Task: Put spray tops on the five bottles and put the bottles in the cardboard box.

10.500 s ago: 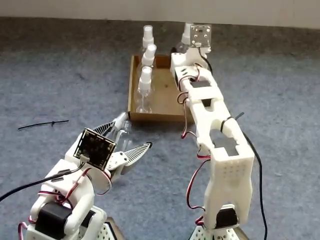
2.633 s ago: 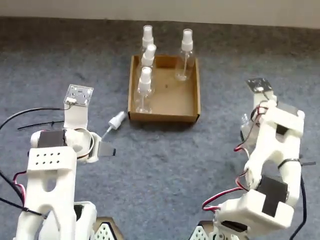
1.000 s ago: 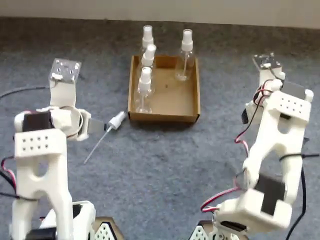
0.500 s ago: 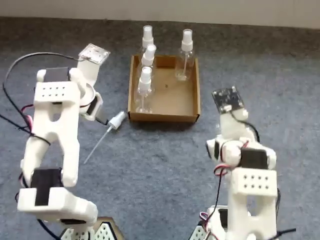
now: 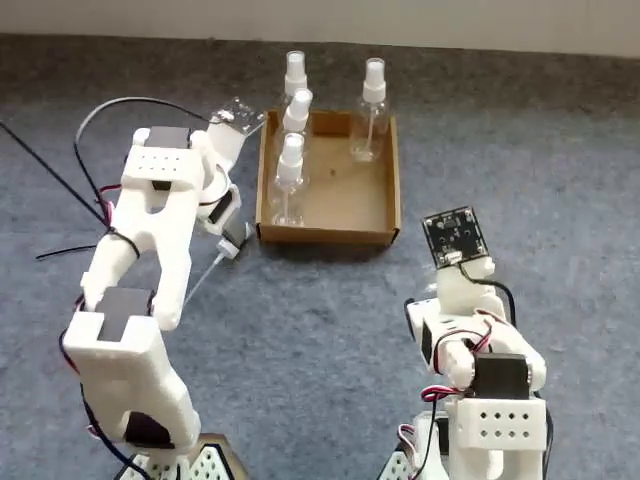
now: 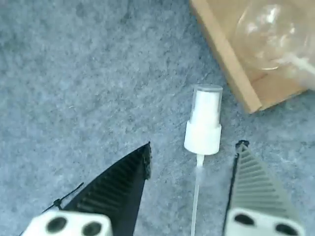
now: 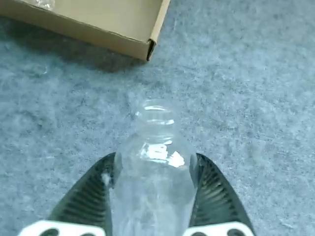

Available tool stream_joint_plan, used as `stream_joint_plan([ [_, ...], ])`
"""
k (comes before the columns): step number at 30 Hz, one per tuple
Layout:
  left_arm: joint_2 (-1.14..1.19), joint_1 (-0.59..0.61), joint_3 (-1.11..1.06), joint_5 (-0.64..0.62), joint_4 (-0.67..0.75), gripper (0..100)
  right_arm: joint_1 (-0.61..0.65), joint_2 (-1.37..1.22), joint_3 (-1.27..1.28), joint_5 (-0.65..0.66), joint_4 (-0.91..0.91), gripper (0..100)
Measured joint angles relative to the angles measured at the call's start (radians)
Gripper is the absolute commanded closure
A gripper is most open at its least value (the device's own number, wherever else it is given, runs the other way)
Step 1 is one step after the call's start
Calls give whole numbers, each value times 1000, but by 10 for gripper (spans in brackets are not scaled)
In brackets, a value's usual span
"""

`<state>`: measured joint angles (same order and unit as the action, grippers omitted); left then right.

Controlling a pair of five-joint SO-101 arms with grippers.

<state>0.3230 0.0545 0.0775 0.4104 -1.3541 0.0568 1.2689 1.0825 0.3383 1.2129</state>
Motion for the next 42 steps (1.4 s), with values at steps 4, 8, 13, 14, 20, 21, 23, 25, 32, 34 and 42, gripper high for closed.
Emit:
stream_joint_plan([
  [4,61,-5,28,0,38,748,2,0,0,0,0,995],
  [8,117,-5,54,0,58,748,3,0,0,0,0,995],
  [13,172,-5,84,0,60,748,31,0,0,0,0,995],
  [14,184,-5,84,0,60,748,28,0,0,0,0,995],
  [20,222,-5,87,0,74,822,35,3,0,0,0,995],
  [21,226,-6,87,2,86,837,35,3,0,0,0,995],
  [23,230,-12,87,3,97,856,35,3,0,0,0,995],
  [25,230,-15,87,3,98,874,35,3,0,0,0,995],
  [32,229,-17,94,0,98,973,35,3,0,0,0,995],
  [34,219,-6,101,0,87,983,35,3,0,0,-3,995],
  [42,3,87,176,-28,-126,987,115,3,0,0,-9,995],
])
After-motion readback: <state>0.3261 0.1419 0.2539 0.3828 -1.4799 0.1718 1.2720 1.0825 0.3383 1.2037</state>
